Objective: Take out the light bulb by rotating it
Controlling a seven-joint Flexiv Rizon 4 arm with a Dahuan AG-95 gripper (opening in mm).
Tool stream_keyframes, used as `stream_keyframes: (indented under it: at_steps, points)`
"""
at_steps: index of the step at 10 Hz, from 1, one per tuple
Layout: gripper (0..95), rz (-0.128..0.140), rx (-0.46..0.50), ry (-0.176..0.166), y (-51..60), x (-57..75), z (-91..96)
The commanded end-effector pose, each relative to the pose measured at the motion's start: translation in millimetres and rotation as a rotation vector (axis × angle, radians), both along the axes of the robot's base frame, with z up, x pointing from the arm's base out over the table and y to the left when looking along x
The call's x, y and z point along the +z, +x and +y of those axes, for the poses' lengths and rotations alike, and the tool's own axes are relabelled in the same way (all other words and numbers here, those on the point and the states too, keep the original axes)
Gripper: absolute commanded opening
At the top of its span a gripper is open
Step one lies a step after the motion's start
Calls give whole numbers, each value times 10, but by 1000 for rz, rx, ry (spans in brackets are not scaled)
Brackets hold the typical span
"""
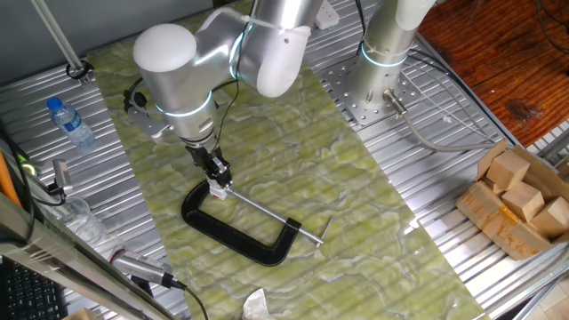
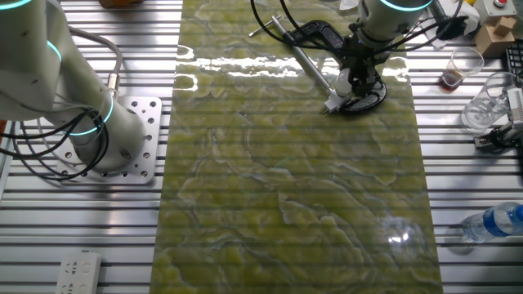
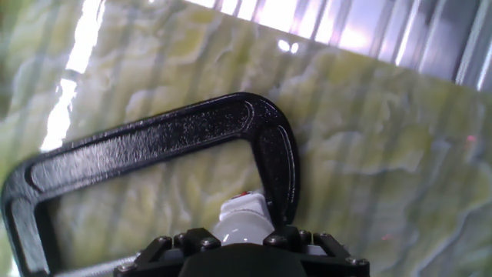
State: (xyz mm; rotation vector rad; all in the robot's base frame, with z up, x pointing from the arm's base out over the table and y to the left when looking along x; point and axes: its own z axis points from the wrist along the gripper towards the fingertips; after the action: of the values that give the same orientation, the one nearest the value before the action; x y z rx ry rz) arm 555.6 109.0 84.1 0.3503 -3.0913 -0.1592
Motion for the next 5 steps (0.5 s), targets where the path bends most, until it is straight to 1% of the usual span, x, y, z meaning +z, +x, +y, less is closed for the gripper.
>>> stream_keyframes:
  at_steps: [1, 5]
  points:
    - [570, -2, -40, 0, -9, -10, 20]
    - [570, -6, -35, -2, -8, -26, 14]
